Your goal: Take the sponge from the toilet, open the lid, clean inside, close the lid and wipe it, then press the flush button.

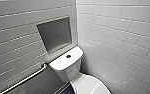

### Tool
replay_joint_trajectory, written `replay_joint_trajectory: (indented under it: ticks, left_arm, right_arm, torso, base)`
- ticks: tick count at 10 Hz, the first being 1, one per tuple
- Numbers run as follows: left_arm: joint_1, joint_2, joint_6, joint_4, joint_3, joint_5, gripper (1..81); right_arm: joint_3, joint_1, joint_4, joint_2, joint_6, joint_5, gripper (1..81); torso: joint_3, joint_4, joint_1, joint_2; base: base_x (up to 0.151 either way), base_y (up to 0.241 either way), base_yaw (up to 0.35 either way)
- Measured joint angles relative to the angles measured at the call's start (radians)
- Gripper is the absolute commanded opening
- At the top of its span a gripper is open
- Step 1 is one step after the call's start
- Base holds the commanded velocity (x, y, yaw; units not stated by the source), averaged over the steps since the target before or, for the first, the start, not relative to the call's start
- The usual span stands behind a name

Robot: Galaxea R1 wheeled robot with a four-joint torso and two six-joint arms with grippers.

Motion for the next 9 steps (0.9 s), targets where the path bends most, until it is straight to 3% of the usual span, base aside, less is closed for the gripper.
replay_joint_trajectory:
  ticks: [4,5,8,9]
  left_arm:
    - [0.146,0.037,0.121,0.013,-0.108,0.004,81.1]
    - [0.158,0.066,0.131,0.015,-0.151,0.005,81.1]
    - [0.194,0.133,0.182,0.017,-0.317,0.004,81.1]
    - [0.219,0.156,0.210,0.018,-0.355,0.003,81.1]
  right_arm:
    - [-0.115,-0.035,0.013,0.106,-0.002,-0.055,1.0]
    - [-0.161,-0.041,0.057,0.136,-0.046,-0.065,1.0]
    - [-0.200,-0.066,0.290,0.189,-0.350,-0.093,1.0]
    - [-0.182,-0.064,0.316,0.180,-0.381,-0.090,1.0]
  torso:
    - [0.001,0.000,-0.001,0.000]
    - [0.001,0.000,-0.001,0.000]
    - [0.002,0.000,-0.002,0.000]
    - [0.002,0.000,-0.002,0.000]
  base:
    - [0.000,0.000,0.000]
    - [0.000,0.000,0.000]
    - [0.000,0.000,0.000]
    - [0.000,0.000,0.000]
